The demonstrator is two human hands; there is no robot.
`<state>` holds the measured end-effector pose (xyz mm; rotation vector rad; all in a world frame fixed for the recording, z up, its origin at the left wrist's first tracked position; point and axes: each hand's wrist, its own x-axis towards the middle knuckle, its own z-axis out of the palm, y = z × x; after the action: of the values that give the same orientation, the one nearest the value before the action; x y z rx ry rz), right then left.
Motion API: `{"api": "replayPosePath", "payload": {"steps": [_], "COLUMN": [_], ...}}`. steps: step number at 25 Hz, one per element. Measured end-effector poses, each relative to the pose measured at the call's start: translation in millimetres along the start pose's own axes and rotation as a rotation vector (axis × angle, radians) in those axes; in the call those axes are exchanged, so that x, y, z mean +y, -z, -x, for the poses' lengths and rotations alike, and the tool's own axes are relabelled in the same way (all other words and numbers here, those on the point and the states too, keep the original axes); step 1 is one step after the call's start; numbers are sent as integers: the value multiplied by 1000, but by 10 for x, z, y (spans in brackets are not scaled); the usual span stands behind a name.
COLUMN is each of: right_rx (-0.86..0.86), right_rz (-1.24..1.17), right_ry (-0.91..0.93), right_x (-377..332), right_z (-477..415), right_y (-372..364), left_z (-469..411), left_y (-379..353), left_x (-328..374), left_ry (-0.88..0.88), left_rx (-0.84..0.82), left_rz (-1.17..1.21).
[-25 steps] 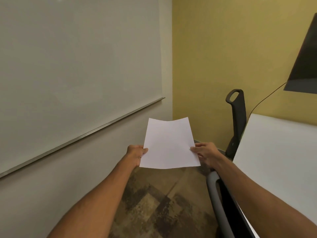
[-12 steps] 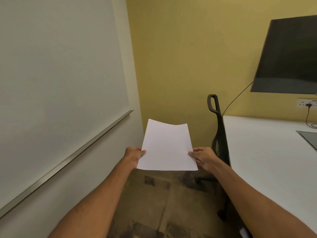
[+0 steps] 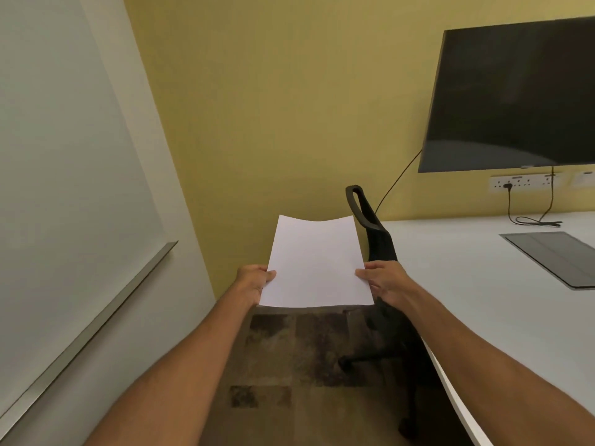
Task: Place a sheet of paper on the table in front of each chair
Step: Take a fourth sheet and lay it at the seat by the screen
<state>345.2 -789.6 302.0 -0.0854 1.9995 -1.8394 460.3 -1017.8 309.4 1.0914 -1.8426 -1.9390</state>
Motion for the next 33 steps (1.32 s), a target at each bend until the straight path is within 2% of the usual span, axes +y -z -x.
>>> {"api": "replayPosePath", "payload": {"steps": [12,18,26,33], "right_rx": [244,452,707,890], "right_rz": [-153,-239,-348,-474], "right_ry": [-4,-11,-43,-61], "right_x": [-590,-792,-887,-685], "right_z": [-1905,-2758,-3428,-4009], "right_y": [154,292,523,1148], "left_z": [-2407,-3454,-4288,-4693], "left_y": [-1172,-1967,-3002,-4160], "left_x": [1177,1717,2218,2287], "left_ry": [-49,-106,-189,-213], "left_rx": [-299,-504,-733,-936], "left_rz": [-83,-168,-337,-460]}}
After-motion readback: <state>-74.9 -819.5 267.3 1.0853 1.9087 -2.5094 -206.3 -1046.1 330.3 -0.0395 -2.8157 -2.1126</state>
